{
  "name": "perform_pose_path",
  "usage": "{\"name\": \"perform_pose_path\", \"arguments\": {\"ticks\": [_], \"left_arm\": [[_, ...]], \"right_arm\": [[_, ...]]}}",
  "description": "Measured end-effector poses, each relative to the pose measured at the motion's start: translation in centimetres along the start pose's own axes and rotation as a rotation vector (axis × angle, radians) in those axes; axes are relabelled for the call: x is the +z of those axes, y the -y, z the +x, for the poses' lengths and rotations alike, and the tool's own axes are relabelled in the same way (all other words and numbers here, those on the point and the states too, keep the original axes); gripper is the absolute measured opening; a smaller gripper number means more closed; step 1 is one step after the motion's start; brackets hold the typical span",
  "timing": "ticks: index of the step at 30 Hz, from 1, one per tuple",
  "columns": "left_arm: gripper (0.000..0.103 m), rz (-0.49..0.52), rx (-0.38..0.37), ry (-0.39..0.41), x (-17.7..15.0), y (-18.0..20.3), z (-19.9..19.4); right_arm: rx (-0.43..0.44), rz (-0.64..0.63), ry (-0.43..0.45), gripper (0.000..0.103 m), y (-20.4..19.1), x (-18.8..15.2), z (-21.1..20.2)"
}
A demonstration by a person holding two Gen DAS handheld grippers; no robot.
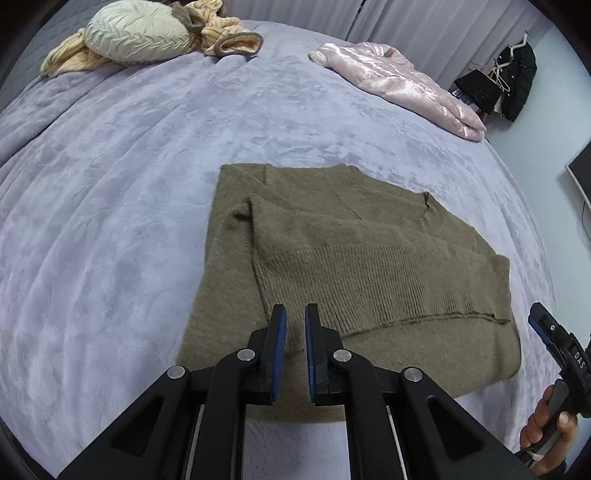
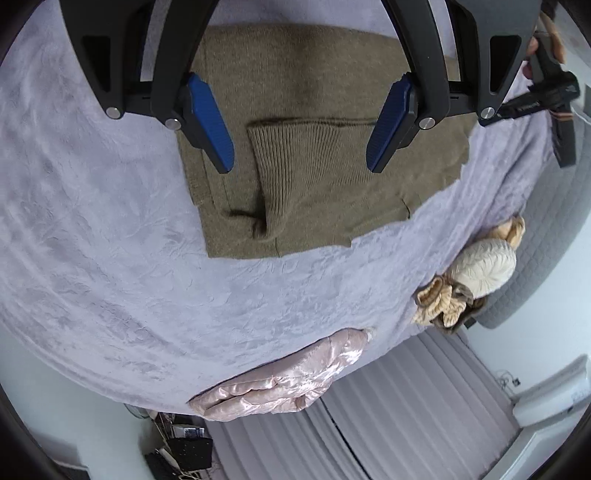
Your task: Fold small clothes
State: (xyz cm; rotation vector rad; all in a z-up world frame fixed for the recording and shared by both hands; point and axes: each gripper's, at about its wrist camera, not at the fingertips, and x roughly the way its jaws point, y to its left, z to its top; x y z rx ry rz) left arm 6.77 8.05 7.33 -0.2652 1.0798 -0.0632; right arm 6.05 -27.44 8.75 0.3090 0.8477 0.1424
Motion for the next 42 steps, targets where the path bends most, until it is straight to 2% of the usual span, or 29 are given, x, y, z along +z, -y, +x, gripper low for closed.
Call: {"name": "perform_pose_path", "arguments": {"ticks": [2,4,6,10,14,17,21,24,29,32,37,42], "left_arm": [[0.01,0.046,0.027,0.015,-1.0,1.6,0.5],[0.01,0.078,0.044,-0.022,-1.9,2.6,1.7],[0.01,0.069,0.003,-0.069,-2.4,2.8,2.9],[0.01,0.063,-0.031,-0.062,-2.4,2.3,3.3],[0.01,0.014,-0.093,-0.075,-2.1,0.6,2.8],[0.01,0.045,-0.088,-0.083,-2.4,0.1,2.9],[0.01,0.065,-0.129,-0.129,-2.1,0.2,4.5],[0.01,0.058,-0.12,-0.138,-1.0,0.3,5.3],[0.01,-0.024,-0.187,-0.133,1.1,-0.7,5.9],[0.01,-0.019,-0.194,-0.092,2.8,-0.4,5.3],[0.01,-0.003,-0.161,-0.029,6.8,0.3,5.2],[0.01,-0.13,-0.174,0.022,11.0,-1.4,5.5]], "right_arm": [[-0.032,-0.075,-0.021,0.077,-1.3,-1.4,0.5],[-0.053,-0.143,-0.031,0.077,-2.3,-2.3,0.9],[-0.065,-0.185,-0.039,0.077,-2.8,-2.9,1.3],[-0.034,-0.168,-0.077,0.077,-2.1,-3.3,2.3],[-0.062,-0.214,-0.094,0.077,-2.1,-3.6,2.9],[-0.045,-0.25,-0.099,0.077,-2.5,-3.4,3.2],[-0.052,-0.319,-0.146,0.077,-3.4,-2.9,5.2],[-0.07,-0.34,-0.154,0.077,-3.8,-2.3,6.1],[-0.054,-0.328,-0.155,0.077,-3.6,-1.0,7.0],[-0.021,-0.282,-0.136,0.077,-3.1,0.1,7.2],[0.013,-0.246,-0.118,0.077,-3.3,2.9,8.2],[0.054,-0.156,-0.058,0.077,-3.0,7.1,9.1]]}}
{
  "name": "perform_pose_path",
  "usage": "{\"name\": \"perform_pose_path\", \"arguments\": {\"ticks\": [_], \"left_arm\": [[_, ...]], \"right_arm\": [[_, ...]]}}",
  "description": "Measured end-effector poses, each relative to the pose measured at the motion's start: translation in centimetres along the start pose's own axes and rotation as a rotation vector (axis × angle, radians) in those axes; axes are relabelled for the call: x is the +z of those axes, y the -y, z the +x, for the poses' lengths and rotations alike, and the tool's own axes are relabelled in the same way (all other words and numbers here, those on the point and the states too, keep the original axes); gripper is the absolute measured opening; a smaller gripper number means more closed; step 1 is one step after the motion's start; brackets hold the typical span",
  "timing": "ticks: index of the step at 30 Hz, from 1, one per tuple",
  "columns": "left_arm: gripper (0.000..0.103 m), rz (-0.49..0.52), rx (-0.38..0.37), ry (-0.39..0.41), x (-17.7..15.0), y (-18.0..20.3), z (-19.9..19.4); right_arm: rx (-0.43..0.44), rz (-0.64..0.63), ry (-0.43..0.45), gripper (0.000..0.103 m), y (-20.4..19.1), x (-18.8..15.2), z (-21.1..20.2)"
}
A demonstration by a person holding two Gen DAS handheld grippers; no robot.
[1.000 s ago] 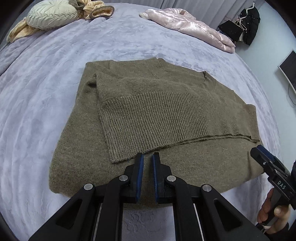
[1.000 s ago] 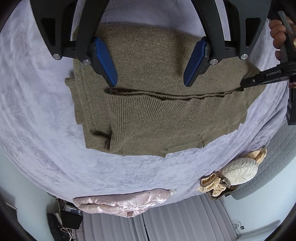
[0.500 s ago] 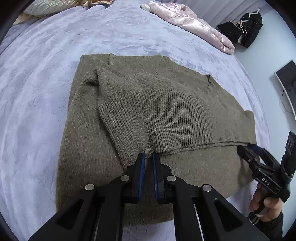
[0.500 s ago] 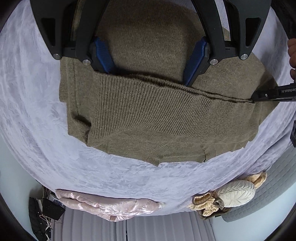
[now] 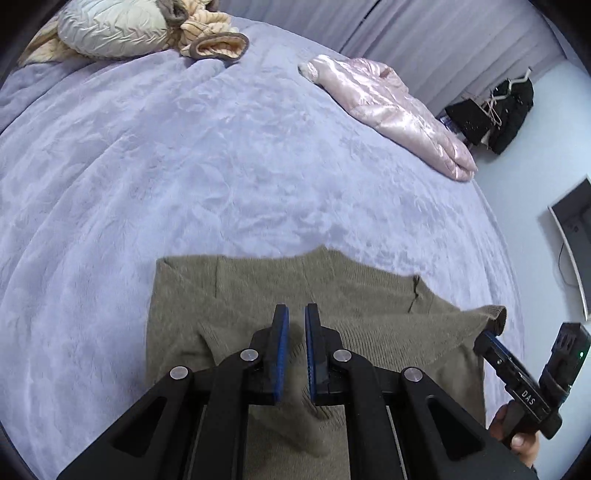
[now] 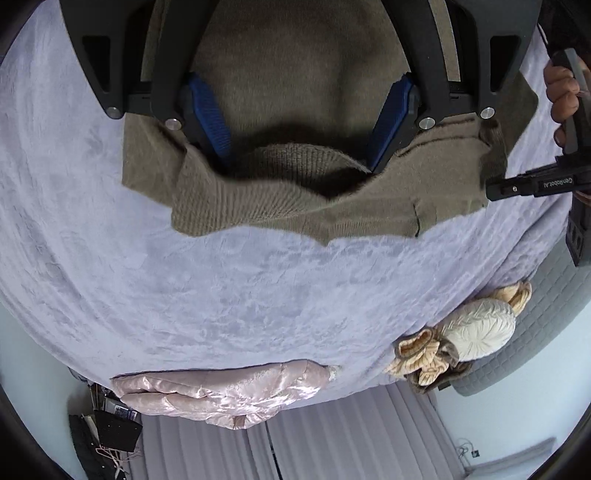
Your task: Fold small clothes
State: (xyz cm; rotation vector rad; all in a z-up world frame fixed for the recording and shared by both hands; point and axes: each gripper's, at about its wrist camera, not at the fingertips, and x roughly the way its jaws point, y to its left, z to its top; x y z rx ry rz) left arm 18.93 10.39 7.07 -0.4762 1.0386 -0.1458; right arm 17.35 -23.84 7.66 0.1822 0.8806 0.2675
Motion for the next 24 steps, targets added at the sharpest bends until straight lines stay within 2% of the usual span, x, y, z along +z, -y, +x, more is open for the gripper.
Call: {"name": "perform_pose_path", "arguments": {"ticks": [3,5,8,11,14,17,19,21,24], "left_arm": [[0.01,-0.067,-0.02,0.027,1.1,-1.5,-0.8],[0.01,-0.028,0.007,-0.001,0.5,-1.4,-1.2],[0.01,0.132,0.079,-0.041,-2.9,-0.6,-2.1],[0.01,0.294,0.106,-0.129,-6.7,0.2,-1.4],[0.01,0.431,0.099,-0.224,-9.8,1.9,0.6],[0.01,0.566,0.123,-0.208,-11.3,4.4,1.4],[0.01,0.562,0.054,-0.226,-10.4,5.6,2.1],[0.01,0.529,0.053,-0.222,-8.7,6.4,3.2],[0.01,0.432,0.063,-0.175,-5.1,6.1,4.0]], "right_arm": [[0.058,0.049,0.043,0.077,0.3,1.8,-0.1],[0.066,0.042,0.041,0.077,0.1,2.5,0.1],[0.059,0.009,0.038,0.077,0.0,2.1,-0.4],[0.038,-0.022,0.023,0.077,0.8,0.6,-0.9],[0.015,-0.052,-0.019,0.077,1.4,-1.1,-0.6],[0.028,-0.086,-0.061,0.077,1.2,-2.3,-0.2],[0.027,-0.107,-0.065,0.077,0.9,-2.6,-0.1],[0.016,-0.109,-0.076,0.077,0.7,-2.5,0.5],[0.001,-0.105,-0.084,0.077,0.6,-1.9,1.0]]}}
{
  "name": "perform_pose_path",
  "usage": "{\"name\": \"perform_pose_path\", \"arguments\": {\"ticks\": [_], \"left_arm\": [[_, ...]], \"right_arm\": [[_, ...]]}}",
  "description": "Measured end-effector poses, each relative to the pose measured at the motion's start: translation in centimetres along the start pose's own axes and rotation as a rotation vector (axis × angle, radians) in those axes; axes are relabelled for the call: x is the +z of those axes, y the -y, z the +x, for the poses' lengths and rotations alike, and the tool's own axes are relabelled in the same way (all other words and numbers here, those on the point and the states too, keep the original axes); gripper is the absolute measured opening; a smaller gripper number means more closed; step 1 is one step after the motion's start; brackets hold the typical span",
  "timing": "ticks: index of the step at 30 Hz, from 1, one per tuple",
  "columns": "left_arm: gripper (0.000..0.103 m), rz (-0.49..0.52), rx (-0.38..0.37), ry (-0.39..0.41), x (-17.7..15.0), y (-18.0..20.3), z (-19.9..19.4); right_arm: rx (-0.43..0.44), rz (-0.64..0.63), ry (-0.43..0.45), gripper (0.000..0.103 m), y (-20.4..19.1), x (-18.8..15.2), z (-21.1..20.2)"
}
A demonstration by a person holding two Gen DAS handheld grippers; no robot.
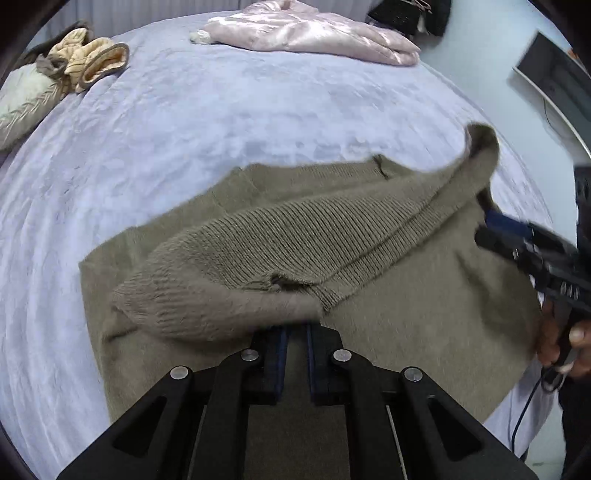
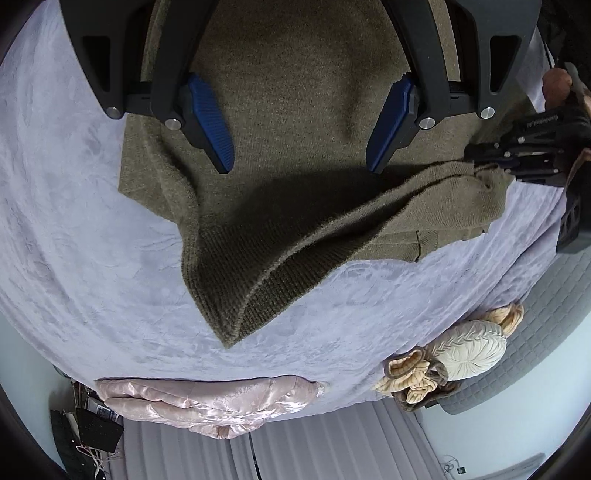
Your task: Fold small clothes
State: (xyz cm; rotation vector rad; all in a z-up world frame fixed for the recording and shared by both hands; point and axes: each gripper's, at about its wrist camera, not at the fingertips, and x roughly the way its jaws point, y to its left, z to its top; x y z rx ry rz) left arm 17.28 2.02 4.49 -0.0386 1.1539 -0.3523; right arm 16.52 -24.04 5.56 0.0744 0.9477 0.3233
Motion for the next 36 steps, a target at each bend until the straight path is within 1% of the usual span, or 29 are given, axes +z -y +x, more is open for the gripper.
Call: {"name": "perform_pose_path", "arguments": {"ticks": [2,4,5,6,7,10,12,13,14,16,17,18,20,21,22,24,25,27,29,31,33,34,36], "left_arm": [[0.01,-0.13,0.02,0.068,1.9,-2.7,-0.9],[0.01,-0.278,-0.013,0.115,2.8,-5.6,-1.8],[0.01,-0.334,-0.038,0.126,2.8,-6.8,-2.2],[0.01,-0.374,-0.061,0.135,2.7,-7.7,-2.6],[0.01,-0.384,-0.062,0.141,2.4,-8.1,-3.0],[0.01,-0.345,-0.018,0.154,1.0,-7.7,-3.7],[0.01,-0.301,-0.044,0.122,0.3,-6.6,-3.3],[0.01,-0.269,-0.044,0.103,0.3,-5.7,-2.7],[0.01,-0.233,-0.028,0.092,0.3,-4.9,-2.2],[0.01,-0.146,0.067,0.083,0.8,-2.9,-1.1],[0.01,-0.126,0.091,0.076,1.2,-2.6,-0.5],[0.01,-0.12,0.099,0.055,1.6,-2.6,0.7],[0.01,-0.162,0.129,0.011,2.0,-3.9,2.8],[0.01,-0.187,0.117,0.014,1.9,-4.7,3.2],[0.01,-0.209,0.092,0.035,1.7,-5.4,3.2],[0.01,-0.228,0.078,0.066,1.2,-6.0,2.8],[0.01,-0.225,0.079,0.083,0.9,-6.1,2.6],[0.01,-0.217,0.078,0.108,0.5,-6.3,2.4],[0.01,-0.228,0.067,0.12,0.4,-6.5,2.2],[0.01,-0.231,0.102,0.126,0.5,-6.2,1.6],[0.01,-0.202,0.157,0.154,0.6,-5.3,0.5],[0.01,-0.187,0.169,0.164,0.7,-5.0,0.1],[0.01,-0.177,0.201,0.158,1.2,-4.7,0.0]], "right_arm": [[-0.008,0.001,0.005,0.077,0.1,0.4,-0.1],[-0.023,-0.003,0.006,0.077,0.4,0.7,-0.2],[-0.031,-0.006,0.004,0.077,0.5,0.8,-0.2],[-0.039,-0.008,0.003,0.077,0.6,1.0,-0.1],[-0.044,-0.007,0.003,0.077,0.8,1.1,-0.1],[-0.047,0.011,0.01,0.077,1.3,1.5,-0.1],[-0.051,0.012,0.003,0.077,1.2,2.0,0.4],[-0.059,0.007,-0.007,0.077,0.9,2.3,1.0],[-0.067,0.0,-0.013,0.077,0.6,2.5,1.5],[-0.092,-0.018,-0.026,0.077,-0.4,3.0,2.6],[-0.108,-0.026,-0.029,0.077,-0.8,3.3,3.1],[-0.124,-0.031,-0.032,0.077,-1.0,3.5,3.7],[-0.133,-0.019,-0.053,0.077,-0.8,3.8,4.7],[-0.138,-0.005,-0.06,0.077,-0.3,3.8,5.1],[-0.147,0.009,-0.06,0.077,0.3,3.7,5.2],[-0.19,0.034,-0.059,0.077,1.6,3.5,5.3],[-0.19,0.055,-0.059,0.077,2.4,3.3,5.3],[-0.141,0.106,-0.05,0.077,3.8,3.0,5.2],[-0.138,0.106,-0.046,0.077,4.0,2.9,5.2],[-0.164,0.097,-0.045,0.077,3.6,3.0,5.0],[-0.2,0.08,-0.021,0.077,2.6,3.3,4.4],[-0.204,0.071,-0.002,0.077,2.1,3.5,4.1],[-0.202,0.057,0.008,0.077,1.2,4.0,4.0]]}}
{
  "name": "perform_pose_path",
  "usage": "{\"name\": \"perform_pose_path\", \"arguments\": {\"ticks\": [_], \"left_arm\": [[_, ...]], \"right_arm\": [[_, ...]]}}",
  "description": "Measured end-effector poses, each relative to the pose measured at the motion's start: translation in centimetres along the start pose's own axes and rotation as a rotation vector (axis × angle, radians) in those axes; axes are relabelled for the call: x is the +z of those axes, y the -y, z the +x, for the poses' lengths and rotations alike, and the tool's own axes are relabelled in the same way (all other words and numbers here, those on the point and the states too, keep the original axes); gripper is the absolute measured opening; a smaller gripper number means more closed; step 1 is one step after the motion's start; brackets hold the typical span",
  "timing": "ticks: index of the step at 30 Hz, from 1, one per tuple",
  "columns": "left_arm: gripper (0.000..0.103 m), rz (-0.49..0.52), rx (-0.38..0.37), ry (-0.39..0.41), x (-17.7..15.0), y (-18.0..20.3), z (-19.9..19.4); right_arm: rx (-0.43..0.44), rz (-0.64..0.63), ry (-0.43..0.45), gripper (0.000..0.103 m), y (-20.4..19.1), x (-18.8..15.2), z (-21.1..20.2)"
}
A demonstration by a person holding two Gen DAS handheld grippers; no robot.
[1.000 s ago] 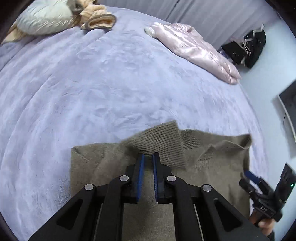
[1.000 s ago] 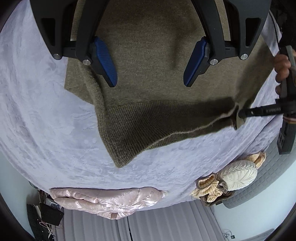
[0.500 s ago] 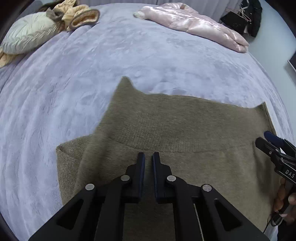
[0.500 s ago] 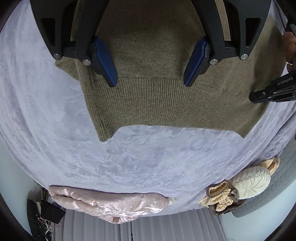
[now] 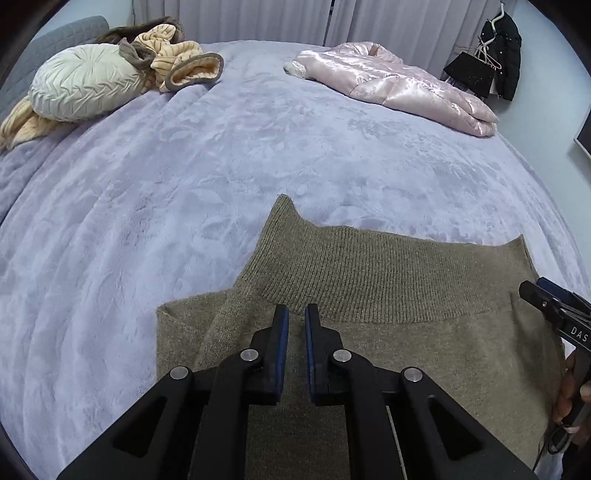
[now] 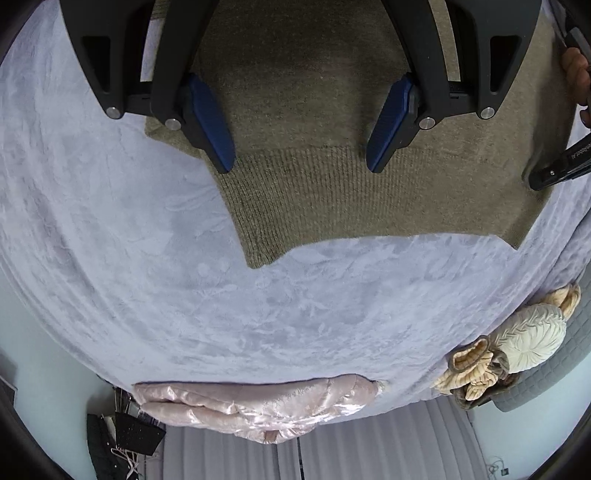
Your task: Fold small clothes
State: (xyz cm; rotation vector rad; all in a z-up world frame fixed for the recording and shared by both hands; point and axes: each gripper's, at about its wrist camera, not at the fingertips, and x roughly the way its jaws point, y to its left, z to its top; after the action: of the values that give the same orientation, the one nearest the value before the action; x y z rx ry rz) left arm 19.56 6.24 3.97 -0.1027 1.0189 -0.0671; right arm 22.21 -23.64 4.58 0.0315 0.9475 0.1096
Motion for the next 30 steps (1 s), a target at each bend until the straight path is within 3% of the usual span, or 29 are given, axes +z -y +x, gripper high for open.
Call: {"name": "perform_pose_path", "arguments": {"ticks": [3,5,7,11,17,20,22,23,24,26,30], "left_arm": [[0.01,-0.033,0.052,-0.086,0.0,-0.9,2.2],[0.01,-0.071,0.015,-0.108,-0.5,-1.7,2.5],[0.01,-0.102,-0.023,-0.091,-1.1,-2.7,0.5],[0.01,-0.197,-0.139,-0.028,-4.4,-6.4,-4.5],[0.01,-0.251,-0.136,-0.073,-11.7,-9.4,-7.4],[0.01,-0.259,-0.199,-0.074,-14.2,-9.3,-8.0],[0.021,-0.296,-0.198,-0.074,-15.4,-9.8,-7.9],[0.045,-0.332,-0.184,-0.072,-16.1,-10.4,-8.0],[0.054,-0.361,-0.186,-0.064,-16.5,-10.9,-8.2],[0.054,-0.373,-0.225,-0.05,-17.2,-11.3,-9.0],[0.054,-0.317,-0.252,0.004,-17.1,-10.4,-11.2]], "right_arm": [[-0.021,-0.035,-0.056,0.082,-1.0,0.3,1.6],[-0.042,-0.036,-0.13,0.085,-0.8,0.2,3.3],[-0.037,0.008,-0.132,0.085,-0.2,0.2,2.7],[-0.039,0.021,-0.063,0.086,-0.2,-0.6,-1.6],[0.036,0.065,0.013,0.086,-1.9,-4.2,-7.2],[0.041,0.014,0.028,0.086,-4.3,-7.0,-8.6],[0.012,-0.035,0.017,0.086,-5.7,-9.3,-8.9],[0.009,-0.044,-0.003,0.086,-6.1,-10.5,-8.9],[0.014,-0.044,-0.038,0.086,-6.1,-11.8,-8.5],[-0.003,-0.059,-0.069,0.086,-5.8,-14.0,-8.3],[-0.024,-0.034,-0.03,0.086,-4.9,-15.9,-10.7]]}}
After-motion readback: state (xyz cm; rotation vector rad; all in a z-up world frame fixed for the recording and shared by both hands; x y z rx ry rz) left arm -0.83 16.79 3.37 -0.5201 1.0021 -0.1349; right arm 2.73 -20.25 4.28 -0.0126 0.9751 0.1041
